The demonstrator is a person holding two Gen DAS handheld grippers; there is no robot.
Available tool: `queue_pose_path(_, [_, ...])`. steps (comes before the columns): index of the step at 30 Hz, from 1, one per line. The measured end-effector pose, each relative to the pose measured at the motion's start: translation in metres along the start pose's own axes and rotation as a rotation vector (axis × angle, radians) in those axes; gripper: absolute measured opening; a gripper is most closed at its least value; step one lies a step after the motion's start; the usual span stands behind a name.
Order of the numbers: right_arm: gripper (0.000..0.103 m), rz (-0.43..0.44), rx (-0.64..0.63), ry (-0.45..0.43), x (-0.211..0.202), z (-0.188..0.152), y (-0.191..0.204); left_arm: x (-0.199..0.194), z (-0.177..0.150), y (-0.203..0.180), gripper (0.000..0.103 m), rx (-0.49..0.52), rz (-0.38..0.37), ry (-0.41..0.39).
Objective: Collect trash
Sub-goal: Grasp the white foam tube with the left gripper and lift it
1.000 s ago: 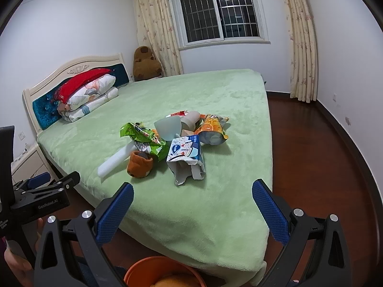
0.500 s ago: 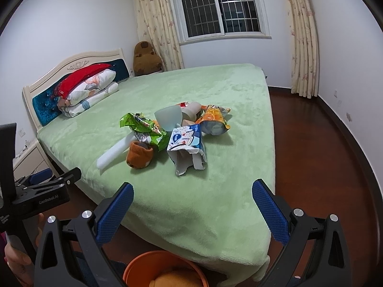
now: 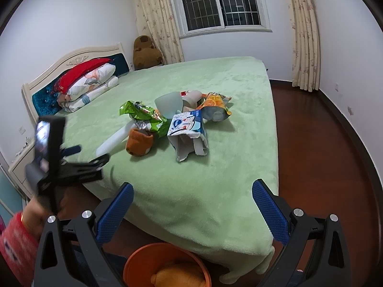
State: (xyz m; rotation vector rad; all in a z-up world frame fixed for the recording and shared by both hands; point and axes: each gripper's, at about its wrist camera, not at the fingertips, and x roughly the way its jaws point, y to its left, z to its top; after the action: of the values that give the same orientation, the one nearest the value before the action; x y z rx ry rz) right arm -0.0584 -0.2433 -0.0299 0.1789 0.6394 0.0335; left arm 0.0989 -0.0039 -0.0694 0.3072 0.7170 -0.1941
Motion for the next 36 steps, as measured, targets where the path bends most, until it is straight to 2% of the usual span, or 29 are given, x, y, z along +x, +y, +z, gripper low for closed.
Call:
queue_pose_path(4, [0.098,-0.006,0.002,0.018,0.002,-0.006,-0.001,0.018,0.009,0.000,0.096,0.019,0.033,0.031])
queue_pose_path(7, [0.098,-0.013,0.005,0.032,0.004,-0.010,-0.003,0.025,0.015,0.002,0.091,-0.003,0.005,0.056])
queue_pose_path(9, [0.098,-0.015,0.006,0.037,0.005,-0.012,-0.004,0.027,0.016,0.007,0.051,-0.033,-0.043,0.078])
queue_pose_path(10, [0.098,-0.017,0.006,0.039,0.006,-0.012,-0.004,0.029,0.016,0.010,0.051,-0.058,-0.070,0.099])
queue_pose_path(16, [0.098,-0.014,0.008,0.045,0.009,-0.015,-0.005,0.016,0.004,0.024,0.047,-0.144,-0.124,0.075])
queue_pose_path(20, [0.098,-0.007,0.009,0.055,0.014,-0.014,-0.004,-0.007,-0.011,0.032,0.046,-0.187,-0.142,0.048])
queue_pose_path(28, [0.098,0.046,-0.034,0.071,0.027,-0.009,0.023,-0.077,-0.054,0.037,0.046,-0.186,-0.081,-0.024])
queue_pose_path(32, [0.098,0.096,-0.072,0.071,0.041,-0.002,0.047,-0.109,-0.081,0.048,0.046,-0.207,-0.095,-0.044])
queue_pose_path(36, [0.098,0.134,-0.098,0.063,0.059,0.008,0.071,-0.123,-0.098,0.063,0.046,-0.258,-0.112,-0.041])
